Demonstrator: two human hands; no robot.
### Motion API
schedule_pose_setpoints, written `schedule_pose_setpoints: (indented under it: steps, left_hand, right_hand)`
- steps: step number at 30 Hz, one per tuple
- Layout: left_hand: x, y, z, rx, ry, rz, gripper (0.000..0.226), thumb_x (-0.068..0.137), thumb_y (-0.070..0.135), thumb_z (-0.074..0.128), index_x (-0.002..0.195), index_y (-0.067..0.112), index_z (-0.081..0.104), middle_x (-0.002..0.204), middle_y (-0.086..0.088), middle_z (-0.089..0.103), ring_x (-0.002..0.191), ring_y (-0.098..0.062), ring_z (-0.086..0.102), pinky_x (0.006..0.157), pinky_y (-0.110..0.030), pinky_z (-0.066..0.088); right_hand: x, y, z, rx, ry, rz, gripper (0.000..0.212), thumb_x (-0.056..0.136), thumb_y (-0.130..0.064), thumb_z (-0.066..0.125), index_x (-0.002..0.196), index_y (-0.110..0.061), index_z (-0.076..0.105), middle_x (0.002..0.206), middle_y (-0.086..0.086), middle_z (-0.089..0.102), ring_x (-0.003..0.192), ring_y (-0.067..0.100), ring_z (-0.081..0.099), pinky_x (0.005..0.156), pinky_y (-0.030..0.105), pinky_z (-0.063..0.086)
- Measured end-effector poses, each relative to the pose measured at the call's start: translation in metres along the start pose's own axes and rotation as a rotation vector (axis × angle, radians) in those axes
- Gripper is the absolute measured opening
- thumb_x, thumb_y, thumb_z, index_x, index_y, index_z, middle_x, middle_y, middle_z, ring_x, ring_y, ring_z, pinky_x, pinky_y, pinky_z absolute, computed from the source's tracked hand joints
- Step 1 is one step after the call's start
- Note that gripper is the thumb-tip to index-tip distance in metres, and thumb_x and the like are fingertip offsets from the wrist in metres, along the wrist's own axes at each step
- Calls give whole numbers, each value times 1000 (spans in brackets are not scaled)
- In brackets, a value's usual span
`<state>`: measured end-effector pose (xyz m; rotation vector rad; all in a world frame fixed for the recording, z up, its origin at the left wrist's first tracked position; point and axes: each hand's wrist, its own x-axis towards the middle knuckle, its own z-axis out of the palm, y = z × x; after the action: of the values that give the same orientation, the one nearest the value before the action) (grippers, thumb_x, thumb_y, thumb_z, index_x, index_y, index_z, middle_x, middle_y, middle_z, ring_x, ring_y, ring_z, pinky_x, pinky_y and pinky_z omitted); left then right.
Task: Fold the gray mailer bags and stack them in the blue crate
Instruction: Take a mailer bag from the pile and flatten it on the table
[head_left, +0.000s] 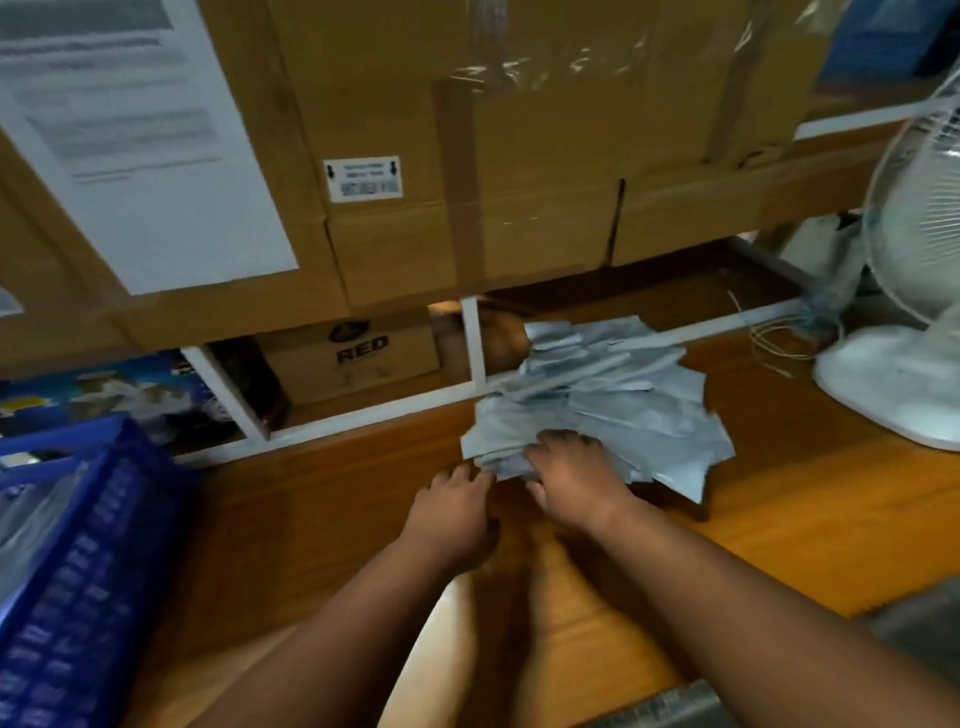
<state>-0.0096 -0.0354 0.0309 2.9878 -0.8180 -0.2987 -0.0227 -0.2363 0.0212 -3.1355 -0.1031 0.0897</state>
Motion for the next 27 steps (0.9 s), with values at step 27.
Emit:
schedule_pose_setpoints:
  steps: [27]
  left_hand:
    - [-4, -32, 39, 95, 379, -202, 28, 92, 21, 63, 118, 23, 70, 109, 1, 68, 95, -24, 61, 81, -41, 53]
  right_hand:
    - [9, 34, 41, 139, 421, -368, 31, 94, -31, 62, 119, -22, 76, 142, 9, 66, 133, 36, 55, 116, 55, 38]
